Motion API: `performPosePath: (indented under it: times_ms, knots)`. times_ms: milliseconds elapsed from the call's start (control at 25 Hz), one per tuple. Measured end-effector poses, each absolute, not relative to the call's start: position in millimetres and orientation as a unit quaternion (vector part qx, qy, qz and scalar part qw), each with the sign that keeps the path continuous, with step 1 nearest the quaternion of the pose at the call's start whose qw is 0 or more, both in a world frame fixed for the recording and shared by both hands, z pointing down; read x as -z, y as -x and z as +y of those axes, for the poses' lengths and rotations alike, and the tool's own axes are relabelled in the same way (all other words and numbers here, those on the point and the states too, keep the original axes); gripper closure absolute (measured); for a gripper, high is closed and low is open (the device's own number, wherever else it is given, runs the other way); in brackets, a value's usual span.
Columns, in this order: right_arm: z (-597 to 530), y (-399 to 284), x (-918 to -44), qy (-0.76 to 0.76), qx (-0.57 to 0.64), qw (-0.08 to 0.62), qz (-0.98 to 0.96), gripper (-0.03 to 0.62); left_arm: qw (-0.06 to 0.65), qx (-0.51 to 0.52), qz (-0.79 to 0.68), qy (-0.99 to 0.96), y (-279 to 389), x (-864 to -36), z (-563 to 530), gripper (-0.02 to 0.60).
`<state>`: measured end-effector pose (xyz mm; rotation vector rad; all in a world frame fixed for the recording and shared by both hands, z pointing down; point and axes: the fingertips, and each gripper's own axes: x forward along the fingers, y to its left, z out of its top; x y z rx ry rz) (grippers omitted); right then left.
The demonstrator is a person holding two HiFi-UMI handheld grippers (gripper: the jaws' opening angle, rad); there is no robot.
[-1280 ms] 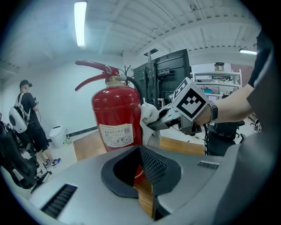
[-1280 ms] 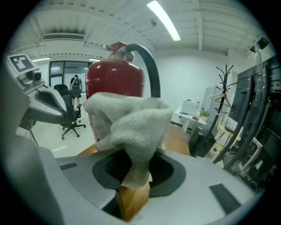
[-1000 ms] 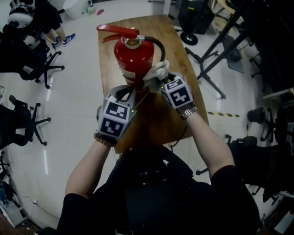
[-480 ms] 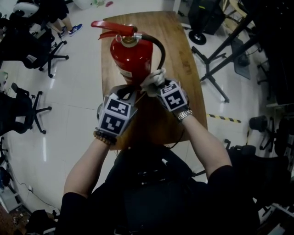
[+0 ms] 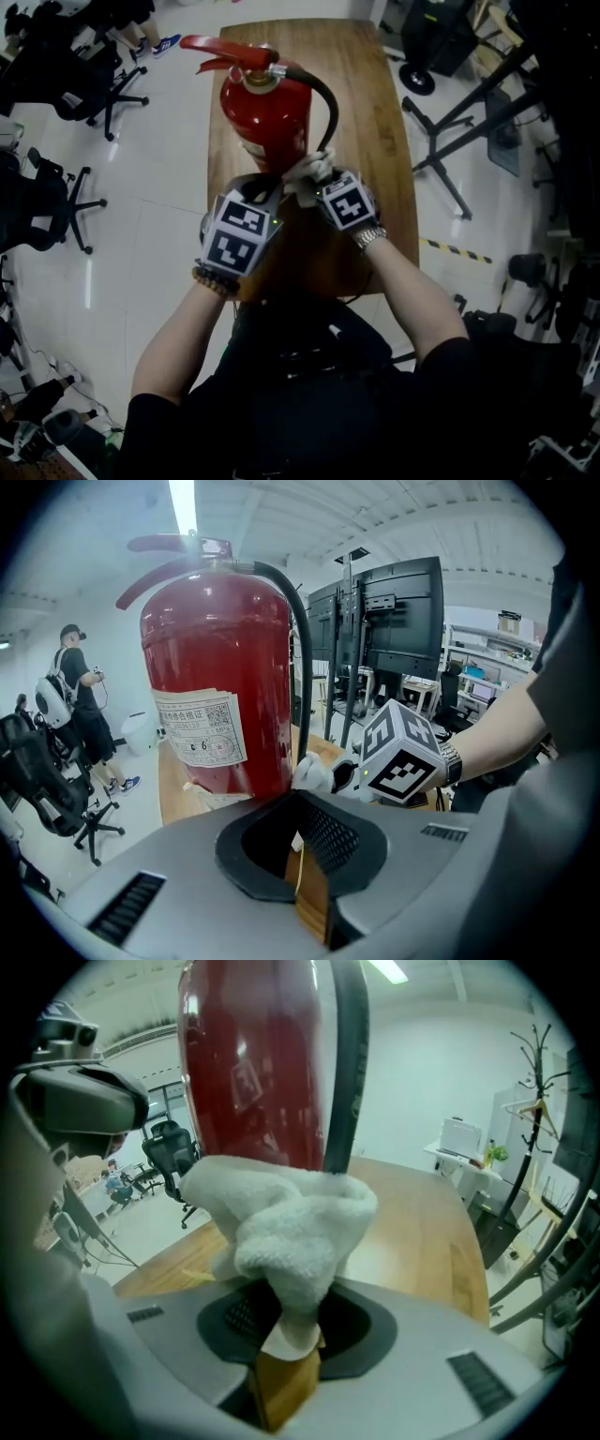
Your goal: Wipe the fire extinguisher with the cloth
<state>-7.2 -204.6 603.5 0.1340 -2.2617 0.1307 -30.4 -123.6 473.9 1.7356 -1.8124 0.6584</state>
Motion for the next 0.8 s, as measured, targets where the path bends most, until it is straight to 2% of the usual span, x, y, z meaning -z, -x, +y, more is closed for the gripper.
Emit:
performPosePath:
  times_ms: [800]
  knots:
    - [-201, 2, -644, -0.037, -0.065, 0.456, -0.887, 0.476, 0.296, -0.24, -0.693, -0.612, 41, -477, -101, 0.583]
